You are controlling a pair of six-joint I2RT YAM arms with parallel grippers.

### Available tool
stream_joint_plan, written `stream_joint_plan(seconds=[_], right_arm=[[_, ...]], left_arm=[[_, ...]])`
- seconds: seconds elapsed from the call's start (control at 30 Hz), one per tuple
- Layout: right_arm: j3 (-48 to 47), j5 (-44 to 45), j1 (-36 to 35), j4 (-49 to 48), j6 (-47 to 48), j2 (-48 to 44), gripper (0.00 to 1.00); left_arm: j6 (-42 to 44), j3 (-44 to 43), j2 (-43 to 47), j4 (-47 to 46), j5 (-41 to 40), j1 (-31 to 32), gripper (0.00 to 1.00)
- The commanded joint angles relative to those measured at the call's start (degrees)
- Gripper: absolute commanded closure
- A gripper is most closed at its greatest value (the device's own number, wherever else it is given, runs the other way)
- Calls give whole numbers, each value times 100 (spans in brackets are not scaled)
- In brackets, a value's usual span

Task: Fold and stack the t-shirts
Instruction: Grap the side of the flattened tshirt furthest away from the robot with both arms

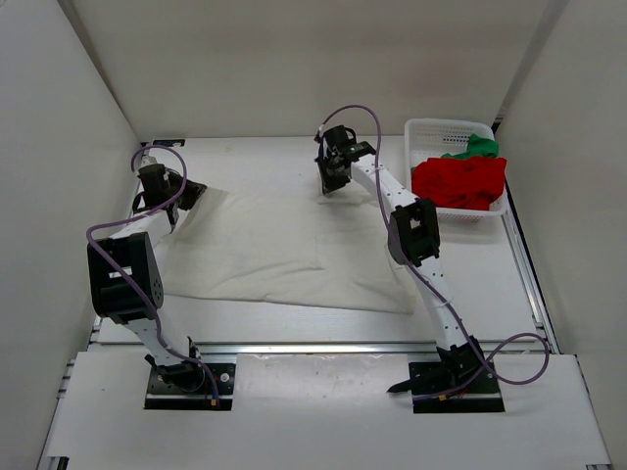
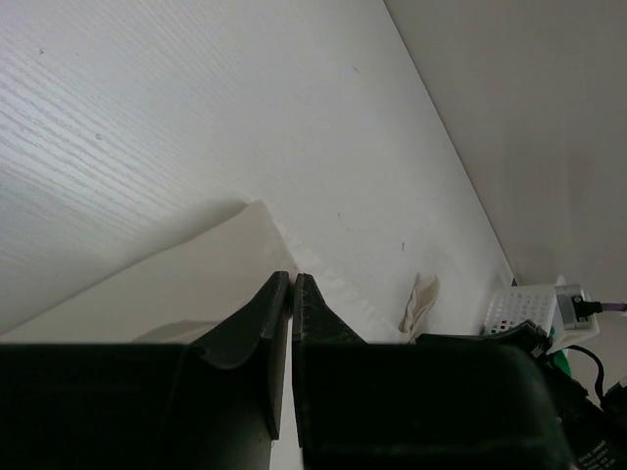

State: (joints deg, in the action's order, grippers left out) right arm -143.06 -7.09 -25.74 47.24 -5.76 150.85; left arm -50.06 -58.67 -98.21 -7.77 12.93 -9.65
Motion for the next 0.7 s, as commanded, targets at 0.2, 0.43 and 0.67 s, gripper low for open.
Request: stream_joint_plan(seconds=[0.2, 0.43, 0.67], right_arm=[[-55, 252, 332, 180, 110, -916, 100], [-11, 331, 850, 66, 75, -1066, 100], [-239, 490, 1299, -224, -127, -864, 100]], left_arm=[[-144, -188, 30, -75, 183, -282, 100], [-152, -452, -57, 13, 175, -353, 100], [-83, -750, -374, 30, 105, -336, 100]])
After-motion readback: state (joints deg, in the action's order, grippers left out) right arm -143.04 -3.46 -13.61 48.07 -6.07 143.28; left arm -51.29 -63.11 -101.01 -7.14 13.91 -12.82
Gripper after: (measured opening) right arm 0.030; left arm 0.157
